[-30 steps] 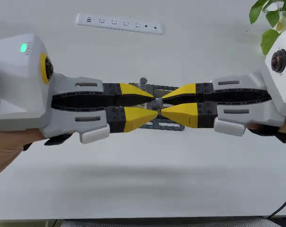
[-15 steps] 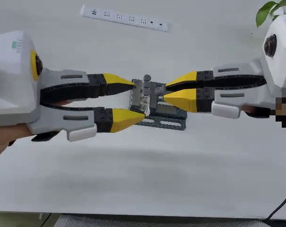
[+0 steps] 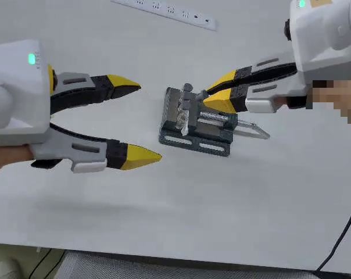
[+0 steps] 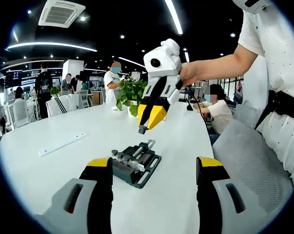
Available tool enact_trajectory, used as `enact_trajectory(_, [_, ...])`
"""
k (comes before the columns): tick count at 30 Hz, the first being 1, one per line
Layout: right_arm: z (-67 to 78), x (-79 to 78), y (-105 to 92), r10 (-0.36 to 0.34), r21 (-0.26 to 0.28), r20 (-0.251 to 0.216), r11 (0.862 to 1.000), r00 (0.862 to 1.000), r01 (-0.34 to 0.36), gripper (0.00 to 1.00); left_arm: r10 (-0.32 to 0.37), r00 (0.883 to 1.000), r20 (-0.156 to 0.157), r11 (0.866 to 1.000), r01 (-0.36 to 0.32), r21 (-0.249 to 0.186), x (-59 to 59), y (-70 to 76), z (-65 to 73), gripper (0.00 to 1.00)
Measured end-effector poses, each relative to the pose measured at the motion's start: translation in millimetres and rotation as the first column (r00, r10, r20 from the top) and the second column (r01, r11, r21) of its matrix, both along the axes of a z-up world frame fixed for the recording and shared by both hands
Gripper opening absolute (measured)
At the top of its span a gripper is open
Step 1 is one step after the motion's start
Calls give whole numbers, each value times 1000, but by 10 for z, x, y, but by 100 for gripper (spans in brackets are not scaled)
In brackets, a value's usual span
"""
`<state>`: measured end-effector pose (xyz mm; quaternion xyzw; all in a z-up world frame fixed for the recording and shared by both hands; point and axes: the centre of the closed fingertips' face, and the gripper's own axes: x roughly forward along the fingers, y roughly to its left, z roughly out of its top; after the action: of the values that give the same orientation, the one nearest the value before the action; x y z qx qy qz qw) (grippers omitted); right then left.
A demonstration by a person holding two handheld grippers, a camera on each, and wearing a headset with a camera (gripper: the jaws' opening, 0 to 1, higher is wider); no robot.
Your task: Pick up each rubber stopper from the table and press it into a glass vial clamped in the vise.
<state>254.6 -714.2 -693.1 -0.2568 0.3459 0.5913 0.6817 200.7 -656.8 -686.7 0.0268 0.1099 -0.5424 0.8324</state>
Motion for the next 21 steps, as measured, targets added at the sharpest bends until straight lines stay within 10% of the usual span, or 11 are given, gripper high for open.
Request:
enact_trajectory(13, [-550,107,-2,114,-268,-11,957,993,-113,5,19,999,-28,1000,-19,11,3,38,-289,84])
enact_trajectory(21, [-731,147,-15,148,-333,-13,932,989,-144,5,36,999,-33,999,-37,-12,11,82,-315,86])
